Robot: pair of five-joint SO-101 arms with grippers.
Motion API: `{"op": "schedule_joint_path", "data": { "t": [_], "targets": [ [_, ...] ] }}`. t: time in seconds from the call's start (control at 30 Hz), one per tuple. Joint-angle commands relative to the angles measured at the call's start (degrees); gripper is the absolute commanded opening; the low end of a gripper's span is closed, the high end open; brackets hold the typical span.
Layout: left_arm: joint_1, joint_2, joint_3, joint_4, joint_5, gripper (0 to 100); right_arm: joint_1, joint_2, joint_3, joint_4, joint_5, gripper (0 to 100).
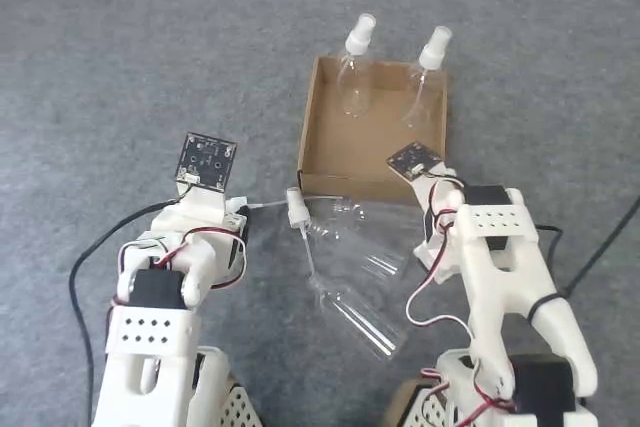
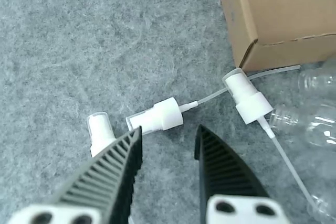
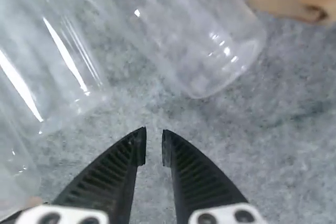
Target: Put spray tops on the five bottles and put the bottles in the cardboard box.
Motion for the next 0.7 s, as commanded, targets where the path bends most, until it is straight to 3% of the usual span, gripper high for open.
{"op": "schedule_joint_path", "data": {
  "t": [0.0, 0.2, 0.43, 0.67],
  "targets": [
    [-0.4, 0.2, -0.4, -1.3, -0.3, 15, -0.1, -6.8, -2.4, 0.7, 0.5, 1.0],
    [-0.3, 0.2, -0.4, -1.3, -0.3, 15, -1.5, -20.5, -5.5, 1.2, -9.4, 3.6],
    [-0.3, 0.2, -0.3, -1.3, -0.3, 15, -13.8, -20.4, -6.6, 0.6, -13.5, 29.0],
    [-0.3, 0.2, 0.0, -1.3, -0.3, 15, -24.7, -11.2, -14.7, 1.3, -17.8, 27.1]
  ]
}}
